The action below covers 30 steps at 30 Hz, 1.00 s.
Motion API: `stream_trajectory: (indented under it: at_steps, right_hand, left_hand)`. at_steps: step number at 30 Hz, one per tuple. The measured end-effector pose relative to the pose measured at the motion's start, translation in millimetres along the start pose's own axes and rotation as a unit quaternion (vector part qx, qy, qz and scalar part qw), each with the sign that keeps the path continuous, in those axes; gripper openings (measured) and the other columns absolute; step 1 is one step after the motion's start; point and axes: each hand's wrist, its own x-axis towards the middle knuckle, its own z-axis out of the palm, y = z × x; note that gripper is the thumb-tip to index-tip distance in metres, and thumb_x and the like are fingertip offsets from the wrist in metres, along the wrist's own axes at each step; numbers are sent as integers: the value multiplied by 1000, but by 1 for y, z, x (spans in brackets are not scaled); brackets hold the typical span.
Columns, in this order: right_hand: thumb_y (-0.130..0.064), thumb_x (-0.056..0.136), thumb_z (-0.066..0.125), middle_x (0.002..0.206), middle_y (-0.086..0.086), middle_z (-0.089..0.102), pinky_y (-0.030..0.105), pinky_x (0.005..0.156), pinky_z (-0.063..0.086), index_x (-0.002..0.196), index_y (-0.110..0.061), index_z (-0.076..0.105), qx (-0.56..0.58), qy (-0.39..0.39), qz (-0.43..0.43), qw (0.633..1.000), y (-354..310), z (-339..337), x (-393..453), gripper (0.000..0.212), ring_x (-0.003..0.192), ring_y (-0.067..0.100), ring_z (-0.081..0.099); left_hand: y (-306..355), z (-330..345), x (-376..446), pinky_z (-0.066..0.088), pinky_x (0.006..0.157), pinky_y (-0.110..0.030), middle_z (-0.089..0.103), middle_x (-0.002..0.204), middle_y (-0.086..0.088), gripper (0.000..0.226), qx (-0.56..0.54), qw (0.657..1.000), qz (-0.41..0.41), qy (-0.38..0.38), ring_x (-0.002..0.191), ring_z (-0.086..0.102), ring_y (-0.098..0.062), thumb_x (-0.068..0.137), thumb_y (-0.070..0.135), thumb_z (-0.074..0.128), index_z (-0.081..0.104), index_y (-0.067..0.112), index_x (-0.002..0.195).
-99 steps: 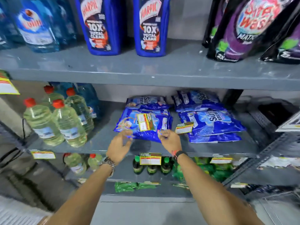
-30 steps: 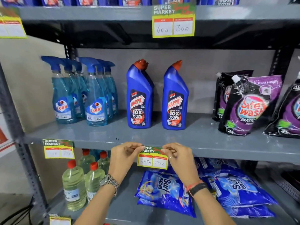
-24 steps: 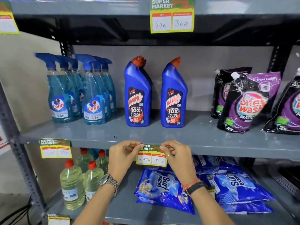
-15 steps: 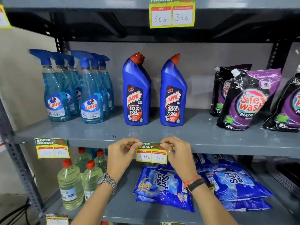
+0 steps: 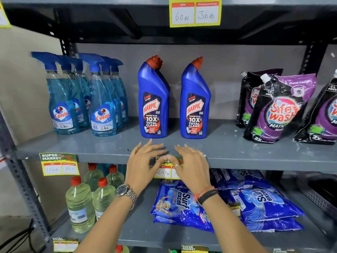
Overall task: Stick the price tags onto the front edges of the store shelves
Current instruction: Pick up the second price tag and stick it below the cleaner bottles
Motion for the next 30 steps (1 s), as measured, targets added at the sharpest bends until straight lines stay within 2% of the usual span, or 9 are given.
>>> stream_trajectory:
  at_steps: [3,7,10,13,19,22,24,27,30]
  right_hand:
    - [-40,89,54,129,7,62,37,108,36,122,-13,59,13,7,12,1000,1,3,-1,43,125,21,52]
    - [-29,91,55,134,6,57,34,111,32,124,-13,57,51,-23,19,998,1,-2,1,37,129,19,48]
    - [-22,90,57,134,6,57,35,107,37,124,-16,58,83,-49,37,995,5,-10,3,34,127,20,50]
    - [-10,89,57,136,6,56,35,104,44,125,-20,56,108,-79,59,989,11,-13,6,37,125,20,51]
    - [5,88,48,133,8,58,27,103,37,127,-17,55,117,-108,46,986,17,-18,7,45,125,22,51]
    - [9,87,44,133,10,58,30,105,37,128,-13,53,112,-118,29,986,18,-21,9,48,125,25,50]
    - [14,84,42,133,11,57,28,105,36,129,-10,52,135,-120,25,983,19,-25,6,51,126,24,49]
    - [20,74,40,130,12,60,21,105,36,126,-8,55,219,-83,27,972,27,-31,-9,61,124,20,52]
    - [13,83,38,121,5,66,25,101,45,120,-14,60,291,13,32,956,49,-33,-37,51,116,11,59]
  left_hand:
    - [-2,4,0,19,108,-27,62,122,21,40,25,1000,3,-6,127,46,-2,85,58,39,62,41,113]
    - [-4,-4,3,36,101,-30,62,122,19,35,16,999,14,-33,121,51,-1,87,52,47,62,38,115]
    - [-5,-12,5,46,92,-27,62,123,19,32,-2,998,14,-63,119,52,1,88,45,52,61,37,118]
    - [-10,-18,6,48,83,-22,61,124,18,32,-30,995,3,-92,119,52,1,88,39,54,60,38,120]
    - [-14,-22,5,47,87,-22,64,123,8,32,-88,990,4,-109,113,59,-5,90,25,56,61,30,121]
    - [-8,-22,3,49,89,-26,66,121,2,34,-124,988,-14,-86,108,59,-7,89,15,58,60,24,122]
    - [2,-17,-7,47,95,-36,64,121,3,38,-119,993,-2,6,109,58,-10,84,6,58,60,21,119]
    - [34,5,-37,39,85,-36,64,116,10,37,-29,990,27,133,101,58,-19,79,2,56,61,24,108]
    - [68,44,-62,40,77,-36,68,107,4,32,-69,992,84,61,95,58,-22,79,5,54,60,24,103]
